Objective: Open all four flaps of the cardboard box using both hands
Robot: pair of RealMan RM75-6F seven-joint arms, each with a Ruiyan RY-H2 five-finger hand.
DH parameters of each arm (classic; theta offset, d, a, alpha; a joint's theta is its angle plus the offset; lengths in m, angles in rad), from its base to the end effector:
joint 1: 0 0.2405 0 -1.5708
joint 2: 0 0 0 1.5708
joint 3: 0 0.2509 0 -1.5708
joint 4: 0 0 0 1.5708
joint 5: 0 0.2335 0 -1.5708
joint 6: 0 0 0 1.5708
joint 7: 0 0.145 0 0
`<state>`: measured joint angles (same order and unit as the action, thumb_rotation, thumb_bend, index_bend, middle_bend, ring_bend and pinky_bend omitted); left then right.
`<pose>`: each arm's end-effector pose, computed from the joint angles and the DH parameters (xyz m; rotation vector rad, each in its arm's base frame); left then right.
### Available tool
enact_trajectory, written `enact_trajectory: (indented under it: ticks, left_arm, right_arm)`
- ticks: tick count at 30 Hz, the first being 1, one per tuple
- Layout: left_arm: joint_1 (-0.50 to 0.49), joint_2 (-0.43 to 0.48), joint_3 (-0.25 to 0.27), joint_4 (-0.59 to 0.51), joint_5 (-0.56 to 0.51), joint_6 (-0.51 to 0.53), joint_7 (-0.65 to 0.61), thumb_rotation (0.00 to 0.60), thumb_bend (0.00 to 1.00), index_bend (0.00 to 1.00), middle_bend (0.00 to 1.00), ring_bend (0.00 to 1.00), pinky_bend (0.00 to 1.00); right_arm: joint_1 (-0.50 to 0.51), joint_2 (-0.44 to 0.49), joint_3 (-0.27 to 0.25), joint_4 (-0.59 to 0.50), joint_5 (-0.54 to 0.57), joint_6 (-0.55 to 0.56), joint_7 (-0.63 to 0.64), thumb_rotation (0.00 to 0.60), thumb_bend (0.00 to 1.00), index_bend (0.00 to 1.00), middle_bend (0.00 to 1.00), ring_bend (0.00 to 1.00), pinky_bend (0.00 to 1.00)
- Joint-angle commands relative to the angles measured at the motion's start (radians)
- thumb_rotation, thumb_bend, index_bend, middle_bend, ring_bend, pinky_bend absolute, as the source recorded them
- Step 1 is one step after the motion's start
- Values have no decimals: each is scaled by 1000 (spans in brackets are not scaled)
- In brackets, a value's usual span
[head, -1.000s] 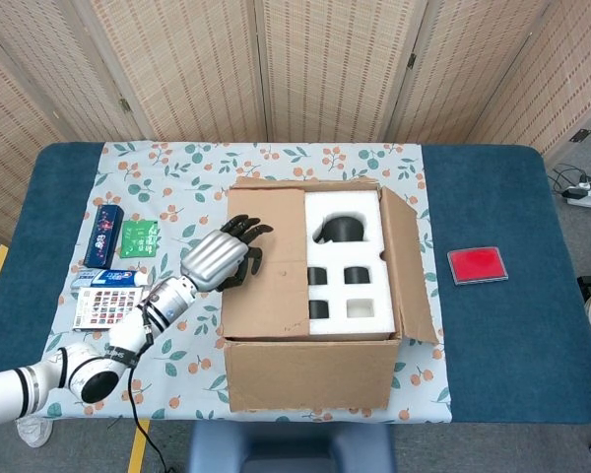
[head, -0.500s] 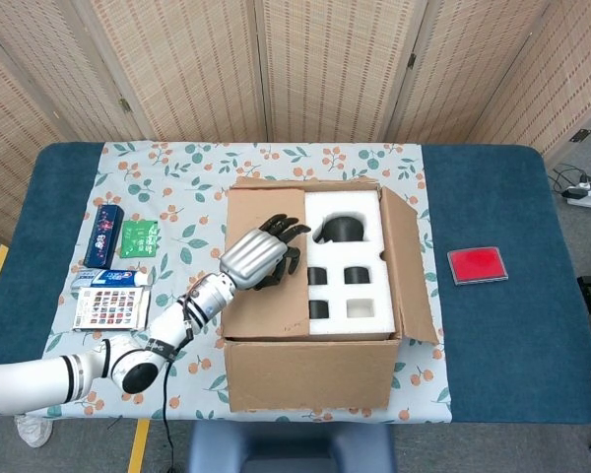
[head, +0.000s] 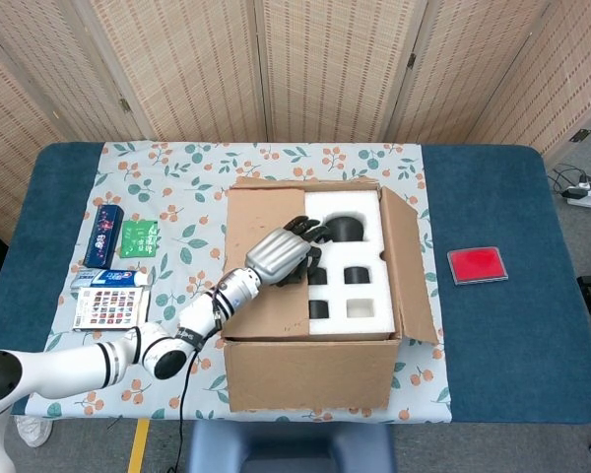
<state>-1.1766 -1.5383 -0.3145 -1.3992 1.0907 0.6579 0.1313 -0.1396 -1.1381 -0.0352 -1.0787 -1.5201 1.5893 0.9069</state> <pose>0.0267 0.4012 -0.0433 -2.1974 -0.8700 -1.1465 -0.4337 -0.0781 0.2081 1.0797 -1.2570 1.0770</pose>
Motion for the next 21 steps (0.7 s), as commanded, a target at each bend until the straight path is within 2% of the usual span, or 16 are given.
enact_trajectory:
  ticks: [1,6,10,21]
  left_arm:
    - [-18,-23,2,36,6,-12,-19,600,1000,582,127,0,0]
    - [-32,-44,18,73,21,-16,-18,600,1000,582,127,0,0]
    - [-32,-61,34,102,29,30,36,600,1000,582,127,0,0]
    - [-23,-35,47,61,-24,77,132,600,1000,589,129,0,0]
  right_arm:
    - [-9,-3,2,11,4,3,14,254,487,176,0,0,0]
    - [-15,-9,3,28,4,-7,33,253,488,175,0,0,0]
    - [-15,-8,3,35,-3,-8,55,254,486,176,0,0,0]
    - [-10,-6,5,34,-4,-39,48,252,487,176,0,0,0]
